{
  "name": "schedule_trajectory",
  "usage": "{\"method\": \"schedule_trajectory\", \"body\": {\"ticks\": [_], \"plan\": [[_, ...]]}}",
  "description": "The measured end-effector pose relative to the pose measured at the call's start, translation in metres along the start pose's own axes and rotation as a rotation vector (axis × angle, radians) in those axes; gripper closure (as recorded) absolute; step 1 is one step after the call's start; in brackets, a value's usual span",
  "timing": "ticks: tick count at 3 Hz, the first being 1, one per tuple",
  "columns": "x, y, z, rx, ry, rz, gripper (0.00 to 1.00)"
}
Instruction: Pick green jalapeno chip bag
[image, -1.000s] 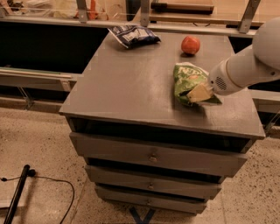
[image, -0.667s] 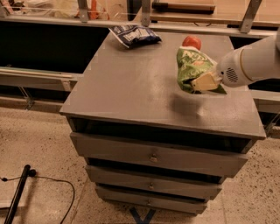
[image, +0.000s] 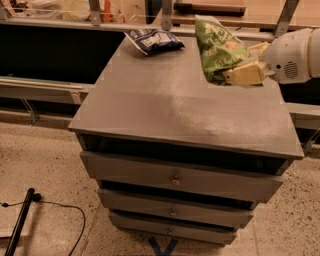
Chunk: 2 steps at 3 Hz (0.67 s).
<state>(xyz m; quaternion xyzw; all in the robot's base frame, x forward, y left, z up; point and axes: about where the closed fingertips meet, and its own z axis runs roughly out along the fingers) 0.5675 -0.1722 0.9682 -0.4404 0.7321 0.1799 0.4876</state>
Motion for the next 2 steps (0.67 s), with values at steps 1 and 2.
{"method": "schedule_trajectory", "body": {"ticks": [1, 2], "plan": [[-0.0005, 0.0005, 0.0013, 0.005, 0.009, -0.066, 1.0], [-0.0001, 0.0007, 0.0019, 0.005, 0.01, -0.06, 1.0]]}}
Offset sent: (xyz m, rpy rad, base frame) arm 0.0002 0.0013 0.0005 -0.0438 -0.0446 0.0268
